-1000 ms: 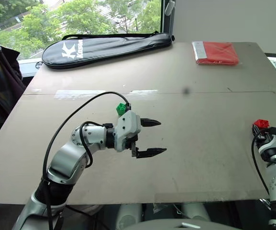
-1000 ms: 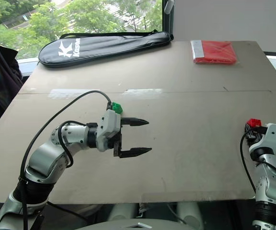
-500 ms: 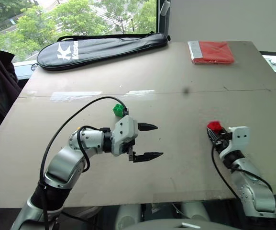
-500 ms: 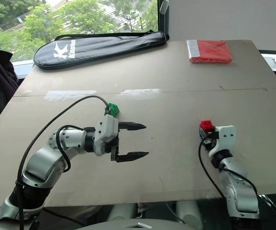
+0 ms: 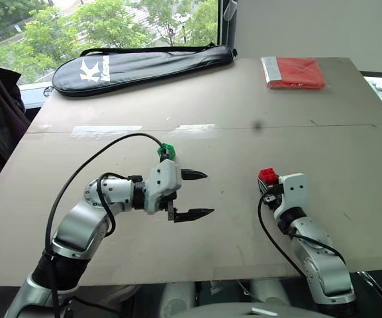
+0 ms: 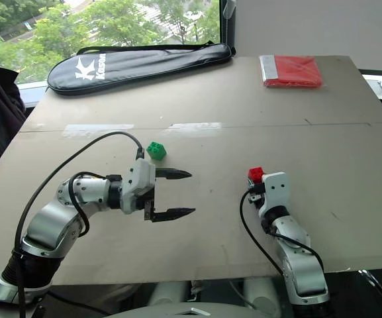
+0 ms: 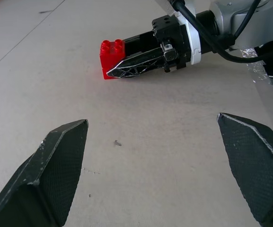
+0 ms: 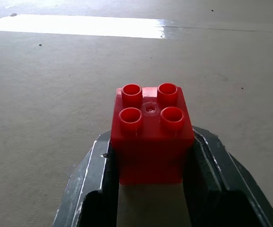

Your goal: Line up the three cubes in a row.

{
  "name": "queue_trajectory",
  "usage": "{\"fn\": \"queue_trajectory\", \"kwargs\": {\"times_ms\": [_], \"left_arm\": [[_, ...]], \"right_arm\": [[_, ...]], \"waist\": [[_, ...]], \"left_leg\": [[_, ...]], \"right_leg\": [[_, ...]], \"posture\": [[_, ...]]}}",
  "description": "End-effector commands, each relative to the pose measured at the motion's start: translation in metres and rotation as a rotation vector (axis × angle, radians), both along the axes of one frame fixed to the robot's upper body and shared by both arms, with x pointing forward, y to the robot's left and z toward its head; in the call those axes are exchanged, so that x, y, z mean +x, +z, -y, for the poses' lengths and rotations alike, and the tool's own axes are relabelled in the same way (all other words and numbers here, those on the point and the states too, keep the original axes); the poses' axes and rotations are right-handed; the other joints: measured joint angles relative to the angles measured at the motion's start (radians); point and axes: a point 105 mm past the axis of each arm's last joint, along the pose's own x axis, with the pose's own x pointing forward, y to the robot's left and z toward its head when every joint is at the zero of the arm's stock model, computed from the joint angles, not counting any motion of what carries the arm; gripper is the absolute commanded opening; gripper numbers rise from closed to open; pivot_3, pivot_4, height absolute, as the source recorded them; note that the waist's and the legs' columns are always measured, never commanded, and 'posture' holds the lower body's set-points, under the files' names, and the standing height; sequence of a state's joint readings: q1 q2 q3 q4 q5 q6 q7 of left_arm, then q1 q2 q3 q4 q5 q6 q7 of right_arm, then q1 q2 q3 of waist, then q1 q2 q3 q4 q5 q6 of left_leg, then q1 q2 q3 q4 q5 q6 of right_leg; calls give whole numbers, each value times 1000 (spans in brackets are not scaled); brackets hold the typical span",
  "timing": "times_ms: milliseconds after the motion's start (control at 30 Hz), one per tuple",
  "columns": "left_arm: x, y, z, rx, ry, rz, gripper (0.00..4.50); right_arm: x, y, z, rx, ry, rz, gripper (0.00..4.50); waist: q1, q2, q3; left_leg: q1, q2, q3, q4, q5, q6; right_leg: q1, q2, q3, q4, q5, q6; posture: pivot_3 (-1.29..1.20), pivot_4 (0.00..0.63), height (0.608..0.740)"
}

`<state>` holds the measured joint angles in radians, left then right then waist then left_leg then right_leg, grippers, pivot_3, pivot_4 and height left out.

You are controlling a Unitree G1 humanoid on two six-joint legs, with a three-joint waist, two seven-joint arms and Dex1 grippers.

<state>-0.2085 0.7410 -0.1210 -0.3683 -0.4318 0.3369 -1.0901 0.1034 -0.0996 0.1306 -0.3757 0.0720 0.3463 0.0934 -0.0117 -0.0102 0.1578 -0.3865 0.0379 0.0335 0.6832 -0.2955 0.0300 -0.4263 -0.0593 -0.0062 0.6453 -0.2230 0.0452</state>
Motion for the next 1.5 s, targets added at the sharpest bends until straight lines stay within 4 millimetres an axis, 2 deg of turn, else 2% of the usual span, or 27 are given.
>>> {"fn": "queue_trajectory", "kwargs": {"times_ms": [33,200,267,400,467,633,767,933,1100,1233,1333,1433,1500], "left_arm": [[0,6,-5,6,3,39,4500],[2,4,-7,20,0,47,4500],[4,5,-8,16,-1,48,4500],[5,5,-10,19,-2,48,4500],[5,4,-11,21,-2,48,4500],[4,3,-11,19,-2,48,4500],[3,2,-13,-5,36,38,4500],[5,1,-24,-92,254,53,4500],[20,8,-42,-184,600,138,4500],[9,7,-51,-258,763,160,4500],[-2,-7,-59,-209,820,167,4500],[7,-13,-73,-206,987,203,4500],[23,-16,-71,-188,1028,235,4500]], "right_arm": [[1,9,-2,3,-21,24,1282],[1,6,-2,2,-36,8,1282],[1,5,-3,11,-42,-2,2299],[1,4,-6,39,-25,-8,4052],[2,5,-5,42,-29,-6,4431],[1,9,-4,50,-17,15,4431],[-2,21,-3,48,31,78,4431],[-19,42,7,35,183,183,4431],[-38,61,18,73,411,247,4431],[-56,56,25,33,611,227,4431],[-60,52,33,10,672,224,4431],[-65,51,36,-1,747,239,4431],[-63,54,38,3,742,250,4431]], "waist": [[0,0,0],[-1,0,0],[-1,-1,0],[-1,-1,0],[-1,-1,0],[-1,-1,0],[-1,-1,0],[-1,-1,0],[2,-3,1],[1,-3,1],[-1,-3,1],[8,-4,1],[21,-4,1]], "left_leg": [[0,0,0,0,0,0],[0,0,0,0,0,0],[0,0,0,0,0,0],[0,0,0,0,0,0],[0,0,0,0,0,0],[0,0,0,0,0,0],[0,0,0,0,0,0],[-1,0,0,0,0,0],[-1,0,-1,1,0,0],[4,0,-2,2,0,0],[6,1,-1,1,0,0],[6,1,-2,2,0,0],[6,0,-2,4,0,0]], "right_leg": [[0,0,0,0,0,0],[-1,1,0,1,0,0],[-1,1,0,1,0,0],[-1,1,0,2,0,0],[-1,1,0,2,0,0],[-1,1,0,2,0,0],[-1,1,0,2,0,0],[-2,0,1,2,2,3],[-2,0,0,2,2,4],[5,1,0,2,2,3],[5,1,0,2,0,0],[6,3,0,3,-1,1],[9,5,0,3,-1,1]], "posture": [[0,150,708],[0,150,708],[0,150,708],[0,150,708],[0,150,708],[0,150,708],[0,150,708],[0,150,708],[0,150,708],[0,150,708],[0,150,708],[0,150,708],[0,150,708]]}}
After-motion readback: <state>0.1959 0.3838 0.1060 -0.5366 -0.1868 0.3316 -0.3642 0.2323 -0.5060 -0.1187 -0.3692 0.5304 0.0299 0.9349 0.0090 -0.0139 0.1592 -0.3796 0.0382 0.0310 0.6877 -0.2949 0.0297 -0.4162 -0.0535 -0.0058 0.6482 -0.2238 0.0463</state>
